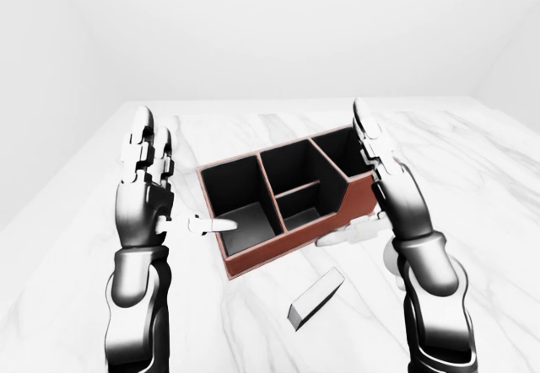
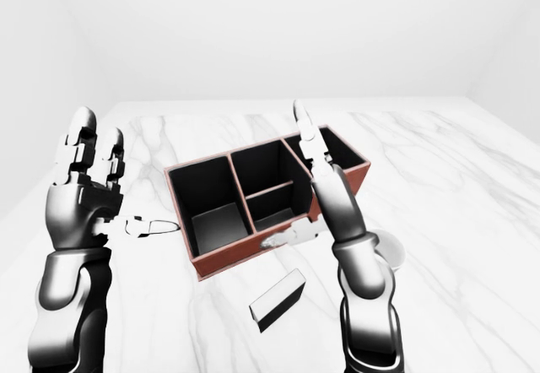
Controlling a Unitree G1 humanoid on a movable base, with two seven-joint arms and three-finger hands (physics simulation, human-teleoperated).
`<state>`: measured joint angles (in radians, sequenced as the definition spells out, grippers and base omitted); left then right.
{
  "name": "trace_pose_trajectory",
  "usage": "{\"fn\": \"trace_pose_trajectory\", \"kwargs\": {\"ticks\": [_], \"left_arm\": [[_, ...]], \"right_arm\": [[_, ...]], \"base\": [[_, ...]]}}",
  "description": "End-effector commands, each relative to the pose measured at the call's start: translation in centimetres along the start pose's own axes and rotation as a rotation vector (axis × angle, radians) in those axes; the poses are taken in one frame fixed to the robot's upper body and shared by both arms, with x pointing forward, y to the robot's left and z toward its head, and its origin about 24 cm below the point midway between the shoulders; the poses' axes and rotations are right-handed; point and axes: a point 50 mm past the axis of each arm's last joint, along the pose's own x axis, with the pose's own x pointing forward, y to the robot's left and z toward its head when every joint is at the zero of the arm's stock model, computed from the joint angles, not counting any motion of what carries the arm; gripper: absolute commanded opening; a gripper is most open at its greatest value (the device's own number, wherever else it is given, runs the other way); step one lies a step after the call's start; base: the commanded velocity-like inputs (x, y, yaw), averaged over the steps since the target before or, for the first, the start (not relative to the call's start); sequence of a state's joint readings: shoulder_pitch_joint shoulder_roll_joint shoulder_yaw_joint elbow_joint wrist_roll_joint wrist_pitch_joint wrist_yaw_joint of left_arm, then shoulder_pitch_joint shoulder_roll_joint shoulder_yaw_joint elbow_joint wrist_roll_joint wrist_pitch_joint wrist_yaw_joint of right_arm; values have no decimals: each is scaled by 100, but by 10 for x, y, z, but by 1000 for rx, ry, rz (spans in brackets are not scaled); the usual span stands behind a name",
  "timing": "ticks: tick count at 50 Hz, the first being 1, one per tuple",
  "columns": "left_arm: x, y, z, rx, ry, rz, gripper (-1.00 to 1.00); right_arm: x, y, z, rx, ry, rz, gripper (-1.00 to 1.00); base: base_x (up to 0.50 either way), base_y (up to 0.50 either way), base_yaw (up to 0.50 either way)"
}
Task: Pick up the book and place it in the front compartment of the caddy.
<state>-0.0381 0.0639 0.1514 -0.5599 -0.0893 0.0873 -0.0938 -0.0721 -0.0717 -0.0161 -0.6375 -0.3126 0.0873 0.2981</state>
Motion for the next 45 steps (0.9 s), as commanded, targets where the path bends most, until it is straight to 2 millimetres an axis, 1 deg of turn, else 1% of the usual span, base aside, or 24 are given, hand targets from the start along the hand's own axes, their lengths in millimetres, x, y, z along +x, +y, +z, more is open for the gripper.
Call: {"fn": "trace_pose_trajectory", "kwargs": {"ticks": [1,10,15,19,21,25,27,32,39,45], "left_arm": [[0,0,-2,-1,7,2,100],[0,1,-4,-1,15,2,100],[0,0,0,1,1,2,100],[1,1,-2,2,6,1,100],[1,0,-6,1,23,1,100],[0,0,-5,2,21,0,100],[0,0,-3,3,13,0,100],[0,0,-7,3,29,-1,100],[0,-1,-5,4,24,-3,100],[0,0,-6,5,27,-2,100]], "right_arm": [[0,4,5,-80,-3,59,100],[-5,6,3,-117,30,93,100],[-9,6,1,-139,54,108,100],[-13,6,0,-152,70,118,100],[-16,7,-1,-157,86,123,100],[-19,6,-3,-165,108,129,100],[-20,4,0,-176,99,130,100],[-23,5,-1,-189,118,143,100],[-28,5,1,-217,131,159,100],[-28,3,5,-246,124,172,100]], "base": [[0,0,0],[0,0,0],[0,0,0],[0,0,0],[0,0,0],[0,0,0],[0,0,0],[0,0,0],[0,0,0],[0,0,0]]}}
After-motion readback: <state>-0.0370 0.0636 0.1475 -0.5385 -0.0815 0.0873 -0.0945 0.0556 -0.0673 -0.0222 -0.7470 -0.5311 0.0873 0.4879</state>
